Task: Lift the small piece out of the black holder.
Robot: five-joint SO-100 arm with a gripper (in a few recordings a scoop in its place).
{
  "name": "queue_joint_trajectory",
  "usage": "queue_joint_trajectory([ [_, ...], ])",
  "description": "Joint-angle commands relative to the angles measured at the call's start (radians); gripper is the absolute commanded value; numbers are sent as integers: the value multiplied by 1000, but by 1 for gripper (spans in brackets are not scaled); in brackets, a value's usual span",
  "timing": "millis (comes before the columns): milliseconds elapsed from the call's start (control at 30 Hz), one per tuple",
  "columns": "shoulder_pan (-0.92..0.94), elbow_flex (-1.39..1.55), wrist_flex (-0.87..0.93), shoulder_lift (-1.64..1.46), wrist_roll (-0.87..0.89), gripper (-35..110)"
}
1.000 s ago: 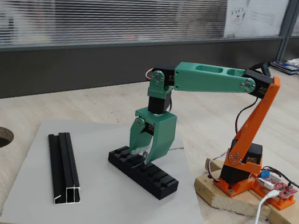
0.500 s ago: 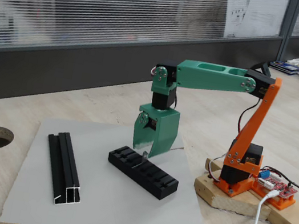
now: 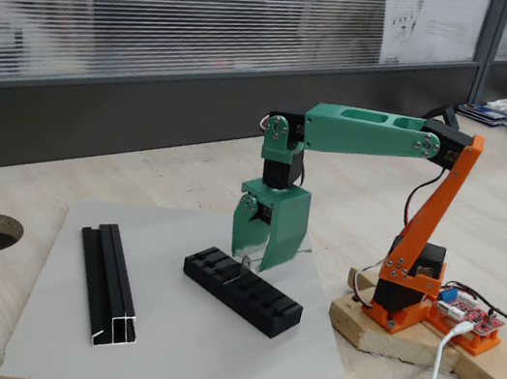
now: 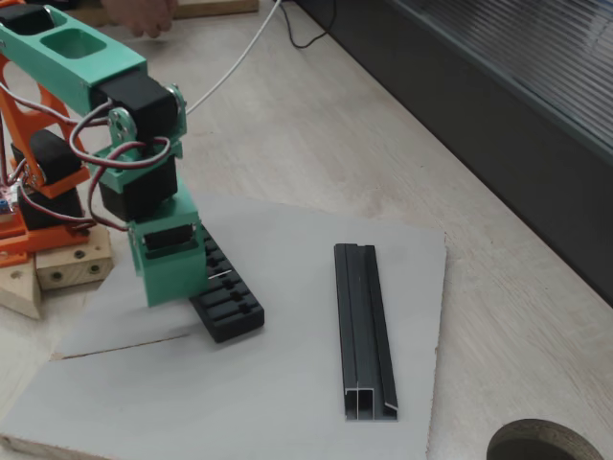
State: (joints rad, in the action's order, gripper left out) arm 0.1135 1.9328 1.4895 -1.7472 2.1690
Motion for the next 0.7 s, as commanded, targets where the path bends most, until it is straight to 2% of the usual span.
queue_joint_trajectory([
  [0, 0, 3, -2, -43, 11, 37],
  [667, -48, 0, -5, -43, 17, 37],
])
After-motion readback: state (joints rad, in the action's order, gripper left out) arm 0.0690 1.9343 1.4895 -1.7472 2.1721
